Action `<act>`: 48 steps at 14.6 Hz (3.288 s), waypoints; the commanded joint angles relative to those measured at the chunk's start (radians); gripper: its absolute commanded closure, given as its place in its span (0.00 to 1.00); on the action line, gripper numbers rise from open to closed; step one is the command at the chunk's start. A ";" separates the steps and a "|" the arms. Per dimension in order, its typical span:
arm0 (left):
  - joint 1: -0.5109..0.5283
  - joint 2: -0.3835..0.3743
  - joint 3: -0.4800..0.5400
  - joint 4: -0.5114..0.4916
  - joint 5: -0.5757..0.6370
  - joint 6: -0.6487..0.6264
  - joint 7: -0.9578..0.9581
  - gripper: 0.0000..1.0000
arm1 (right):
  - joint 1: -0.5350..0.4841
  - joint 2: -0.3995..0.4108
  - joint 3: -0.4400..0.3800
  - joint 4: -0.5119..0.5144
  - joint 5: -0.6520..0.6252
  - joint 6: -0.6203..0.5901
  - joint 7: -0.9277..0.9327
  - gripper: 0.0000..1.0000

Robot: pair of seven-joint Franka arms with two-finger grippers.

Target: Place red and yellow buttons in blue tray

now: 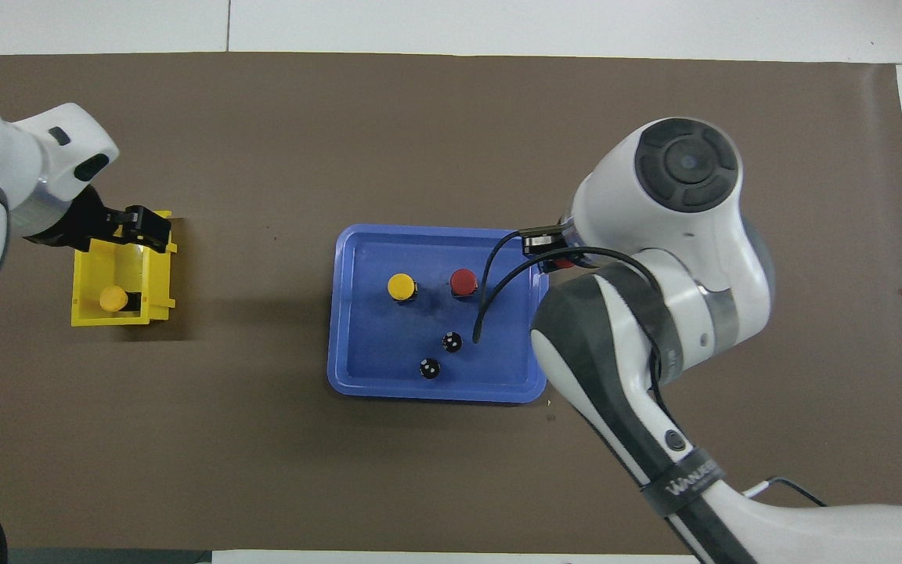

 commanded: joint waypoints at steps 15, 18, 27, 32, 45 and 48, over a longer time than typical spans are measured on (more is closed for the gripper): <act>0.142 -0.118 -0.023 -0.414 -0.005 0.364 0.164 0.25 | 0.036 0.056 -0.010 -0.097 -0.047 0.174 0.090 0.00; 0.142 -0.120 -0.023 -0.465 -0.006 0.422 0.164 0.25 | -0.071 -0.019 -0.012 0.010 -0.053 -0.072 0.001 0.00; 0.142 -0.079 -0.021 -0.451 -0.006 0.505 0.075 0.99 | -0.375 -0.234 -0.019 0.234 0.032 -0.445 -0.265 0.00; 0.074 -0.071 -0.026 -0.070 0.026 0.086 -0.023 0.99 | -0.427 -0.240 -0.019 0.229 0.002 -0.511 -0.321 0.00; -0.511 0.073 -0.032 -0.195 0.083 0.371 -0.767 0.99 | -0.420 -0.220 -0.012 0.218 -0.053 -0.516 -0.395 0.00; -0.510 0.112 -0.030 -0.198 0.083 0.419 -0.776 0.99 | -0.420 -0.225 -0.012 0.215 -0.055 -0.524 -0.397 0.00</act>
